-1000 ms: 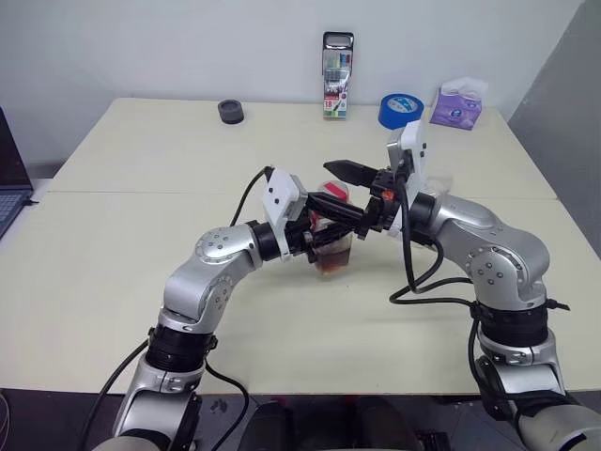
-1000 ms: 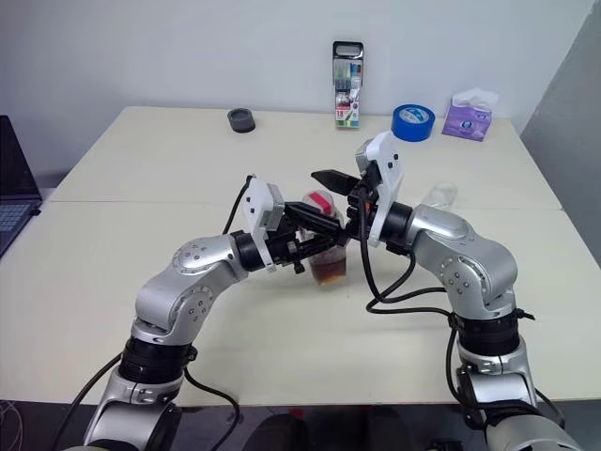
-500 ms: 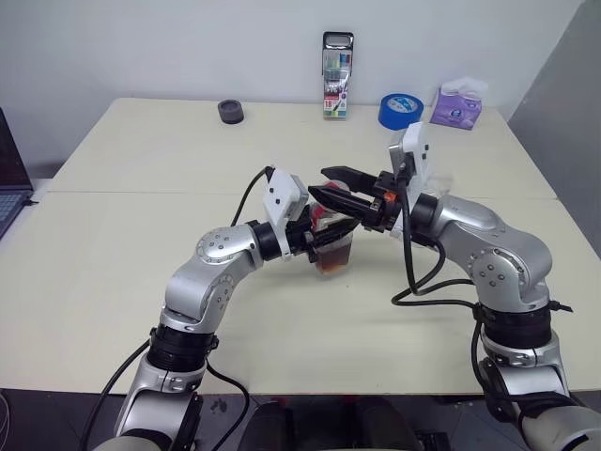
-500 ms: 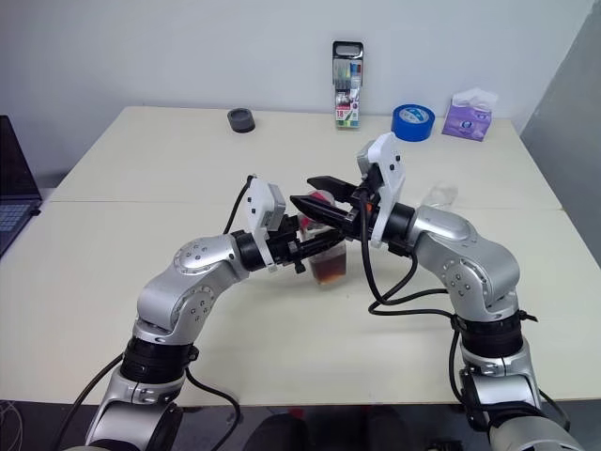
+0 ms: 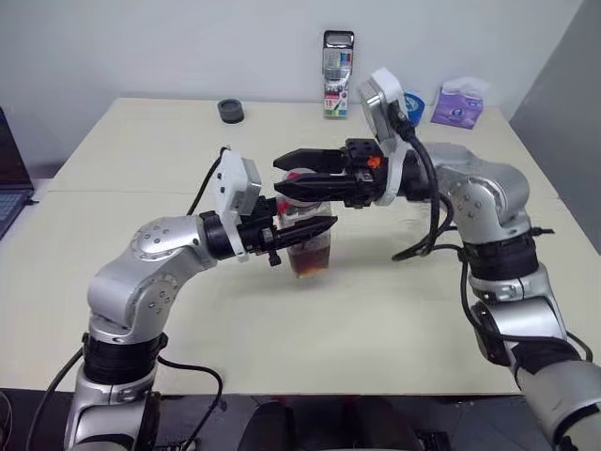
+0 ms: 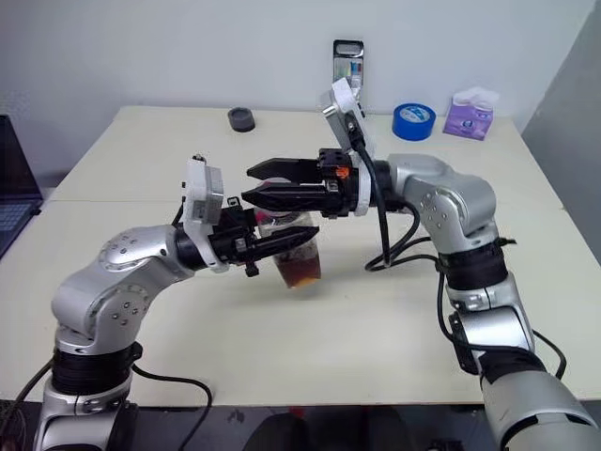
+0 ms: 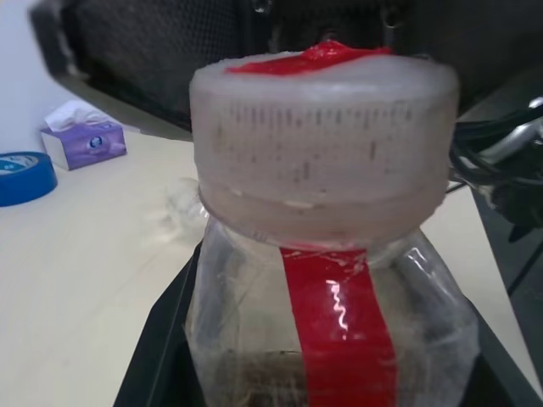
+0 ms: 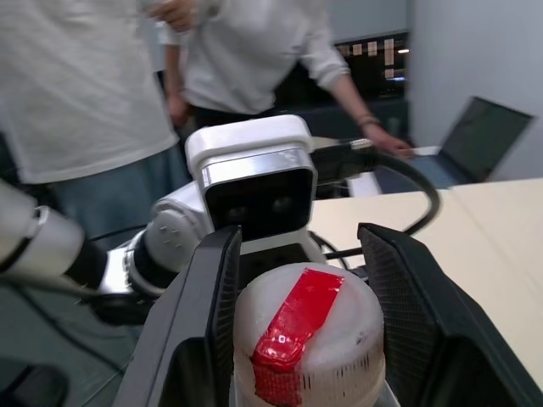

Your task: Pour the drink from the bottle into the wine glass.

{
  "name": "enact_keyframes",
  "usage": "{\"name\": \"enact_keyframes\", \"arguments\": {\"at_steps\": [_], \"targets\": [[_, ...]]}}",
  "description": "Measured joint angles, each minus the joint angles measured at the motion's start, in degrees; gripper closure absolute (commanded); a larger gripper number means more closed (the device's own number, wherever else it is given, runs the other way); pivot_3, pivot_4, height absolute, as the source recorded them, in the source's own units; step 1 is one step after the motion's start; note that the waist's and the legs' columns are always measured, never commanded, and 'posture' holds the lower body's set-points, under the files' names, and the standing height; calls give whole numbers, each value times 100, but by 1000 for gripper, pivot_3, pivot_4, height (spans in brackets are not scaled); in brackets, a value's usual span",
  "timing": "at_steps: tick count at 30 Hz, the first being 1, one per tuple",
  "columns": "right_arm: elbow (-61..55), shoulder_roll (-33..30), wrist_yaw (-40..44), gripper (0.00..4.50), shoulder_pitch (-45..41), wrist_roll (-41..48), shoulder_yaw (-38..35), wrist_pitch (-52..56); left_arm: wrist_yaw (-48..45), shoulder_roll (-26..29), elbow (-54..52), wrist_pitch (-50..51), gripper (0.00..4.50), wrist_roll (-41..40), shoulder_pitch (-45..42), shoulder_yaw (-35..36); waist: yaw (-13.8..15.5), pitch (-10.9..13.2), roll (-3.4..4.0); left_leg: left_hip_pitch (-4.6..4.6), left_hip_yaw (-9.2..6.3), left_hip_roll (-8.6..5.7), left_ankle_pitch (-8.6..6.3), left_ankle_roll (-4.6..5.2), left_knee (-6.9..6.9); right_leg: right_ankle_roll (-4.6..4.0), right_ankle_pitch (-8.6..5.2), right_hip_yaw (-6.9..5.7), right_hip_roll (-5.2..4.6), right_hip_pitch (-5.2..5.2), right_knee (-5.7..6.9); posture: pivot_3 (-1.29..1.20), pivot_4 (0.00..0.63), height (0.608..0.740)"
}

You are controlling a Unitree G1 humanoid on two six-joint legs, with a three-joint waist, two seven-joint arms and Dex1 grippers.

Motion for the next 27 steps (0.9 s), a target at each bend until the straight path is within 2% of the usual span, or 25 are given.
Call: {"name": "enact_keyframes", "arguments": {"at_steps": [4, 5, 9, 13, 21, 27], "targets": [[55, -233, 201, 212, 17, -95, -6, -56, -79, -2, 8, 21, 2696, -1, -108, -158, 7, 0, 0, -12, 0, -2, 1, -2, 2, 0, 0, -1, -4, -7, -1, 0, 150, 740], [-83, -362, 143, 33, 117, -95, -58, -3, -91, -2, 16, -2, 2696, 11, -109, -169, 6, 0, 0, -16, -3, -1, 1, -2, 1, 0, 0, -4, -3, -9, -1, 0, 150, 740], [-741, -746, -352, 33, 755, -72, -370, 318, 5, 86, 146, -227, 2696, 229, -18, -90, -17, 0, 0, -58, -1, -1, 4, -2, 8, 0, 0, -1, -3, -58, 14, 0, 150, 740], [-1792, -807, -1267, 33, 1327, 39, -757, 704, 217, -147, 412, -500, 2696, 461, 55, -69, -44, 1, 2, -63, -1, 2, 5, -1, 9, -1, 1, -2, -1, -64, 16, 0, 150, 740], [-2764, -93, -2728, 33, 1640, 49, -651, 824, 303, -507, 724, -790, 2696, 715, -1, -302, -38, 0, 2, -69, -1, 0, 6, 0, 21, -1, 1, -2, -1, -64, 17, 0, 150, 740], [-2766, 104, -3114, 33, 1663, -75, -538, 789, 204, -556, 728, -836, 2696, 735, -50, -423, -36, 0, 2, -69, -1, 0, 6, -1, 26, -1, 1, -3, -1, -64, 18, 0, 150, 740]]}}
